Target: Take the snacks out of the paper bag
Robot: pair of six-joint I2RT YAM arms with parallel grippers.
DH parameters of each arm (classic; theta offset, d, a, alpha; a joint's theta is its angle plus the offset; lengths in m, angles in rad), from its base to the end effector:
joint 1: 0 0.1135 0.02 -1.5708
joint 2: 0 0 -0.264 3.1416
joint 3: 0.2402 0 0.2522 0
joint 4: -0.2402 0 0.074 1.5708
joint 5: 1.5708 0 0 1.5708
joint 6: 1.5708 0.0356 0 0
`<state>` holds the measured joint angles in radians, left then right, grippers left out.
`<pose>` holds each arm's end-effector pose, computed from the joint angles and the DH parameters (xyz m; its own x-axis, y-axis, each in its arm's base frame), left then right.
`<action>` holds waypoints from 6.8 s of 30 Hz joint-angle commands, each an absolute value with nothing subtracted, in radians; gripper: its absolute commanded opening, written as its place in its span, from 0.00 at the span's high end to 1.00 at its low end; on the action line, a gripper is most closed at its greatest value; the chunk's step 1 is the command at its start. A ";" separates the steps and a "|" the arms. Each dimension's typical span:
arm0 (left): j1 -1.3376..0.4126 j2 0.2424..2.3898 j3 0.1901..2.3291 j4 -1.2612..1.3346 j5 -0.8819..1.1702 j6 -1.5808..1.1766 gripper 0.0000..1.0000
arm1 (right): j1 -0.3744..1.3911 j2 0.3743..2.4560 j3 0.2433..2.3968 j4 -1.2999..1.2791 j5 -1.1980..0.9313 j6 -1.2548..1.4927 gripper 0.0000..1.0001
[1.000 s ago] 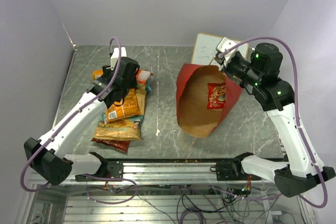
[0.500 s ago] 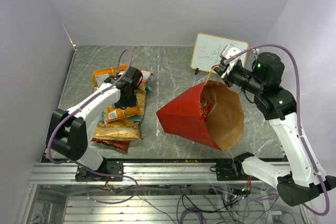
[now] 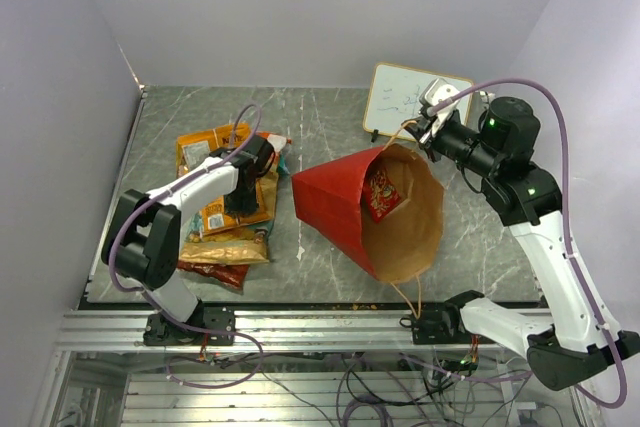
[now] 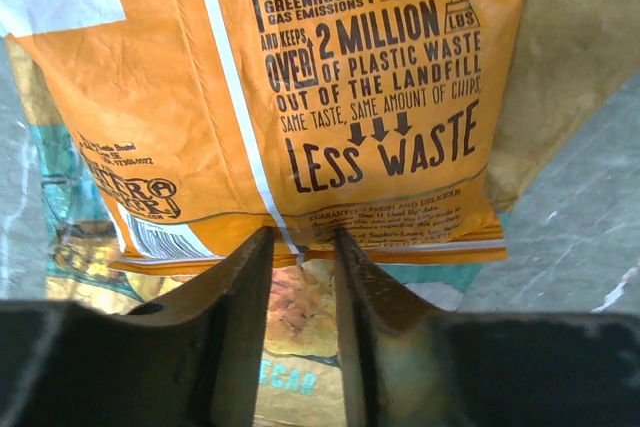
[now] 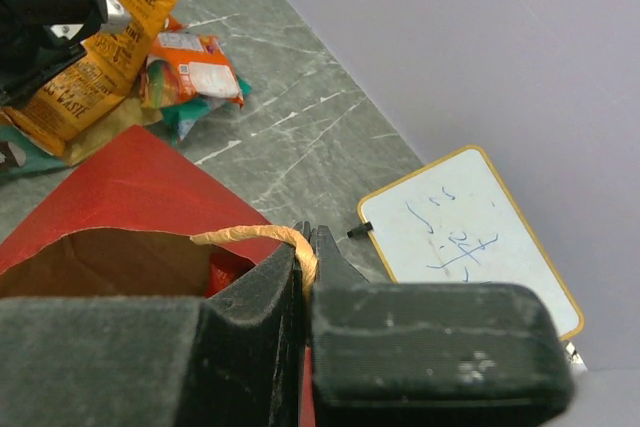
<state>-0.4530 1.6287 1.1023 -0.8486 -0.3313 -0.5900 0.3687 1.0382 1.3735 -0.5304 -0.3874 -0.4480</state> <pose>0.2732 -0.1201 0.2003 -0.9315 -0.1317 -0.3392 -0.1941 0.9684 0.1569 0.1840 0.0855 0.4575 0.1313 -0.3792 -0.9159 -0.6907 0.6278 -0.3589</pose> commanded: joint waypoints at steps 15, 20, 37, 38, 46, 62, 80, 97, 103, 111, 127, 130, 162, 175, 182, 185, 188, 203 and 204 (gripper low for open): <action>-0.436 1.404 1.116 -0.985 -0.261 -0.572 0.93 | 0.370 1.069 1.367 -0.437 -0.388 -0.419 1.00; -0.436 1.306 1.201 -0.947 -0.149 -0.540 0.72 | 0.370 1.114 1.411 -0.411 -0.382 -0.365 1.00; -0.515 1.256 1.387 -0.688 0.117 -0.559 0.31 | 0.370 1.116 1.473 -0.454 -0.089 -0.290 1.00; -0.522 1.252 1.390 -0.677 0.123 -0.552 0.31 | 0.370 1.106 1.443 -0.432 -0.129 -0.267 1.00; -0.692 1.242 1.410 -0.546 0.162 -0.401 0.31 | 0.370 1.086 1.310 -0.375 -0.251 -0.095 1.00; -1.177 1.466 1.114 0.113 -0.190 -0.253 0.40 | 0.370 1.101 1.351 -0.401 -0.205 -0.103 1.00; -1.182 1.998 1.161 0.666 -0.528 -0.208 0.33 | 0.371 1.182 1.496 -0.486 -0.260 -0.132 1.00; -1.105 2.230 1.462 0.464 -0.556 -0.361 0.00 | 0.445 1.170 1.481 -0.445 -0.274 -0.123 1.00; -1.061 2.280 1.567 0.338 -0.516 -0.425 0.02 | 0.445 1.159 1.465 -0.443 -0.243 -0.137 1.00; -1.016 2.315 1.606 0.378 -0.348 -0.407 0.25 | 0.445 1.164 1.466 -0.449 -0.232 -0.155 1.00; -1.016 2.154 1.596 0.170 -0.276 -0.489 0.79 | 0.445 1.149 1.457 -0.422 -0.171 -0.162 1.00; -1.015 2.102 1.589 0.084 -0.256 -0.501 0.81 | 0.445 1.144 1.454 -0.415 -0.152 -0.157 1.00; -1.054 1.314 1.529 -0.471 -0.245 -0.403 0.93 | 0.445 1.032 1.266 -0.404 -0.033 -0.083 1.00; -1.037 1.152 1.669 -0.724 -0.885 -0.442 0.93 | 0.445 1.026 1.290 -0.438 -0.031 -0.090 1.00; -0.768 1.205 1.619 -1.095 -0.845 -0.760 0.93 | 0.445 1.011 1.283 -0.433 -0.018 -0.075 1.00; -0.650 1.183 1.482 -1.108 -0.729 -0.817 0.93 | 0.445 0.998 1.268 -0.427 -0.022 -0.059 1.00; -0.546 1.134 1.316 -1.014 -0.608 -0.820 0.93 | 0.445 0.997 1.272 -0.437 -0.088 -0.057 1.00; -0.202 1.195 0.878 -0.865 -0.315 -0.942 0.93 | 0.445 1.117 1.609 -0.597 -0.569 0.229 1.00; -0.198 1.216 0.877 -0.868 -0.313 -0.945 0.93 | 0.445 1.120 1.598 -0.575 -0.489 0.238 1.00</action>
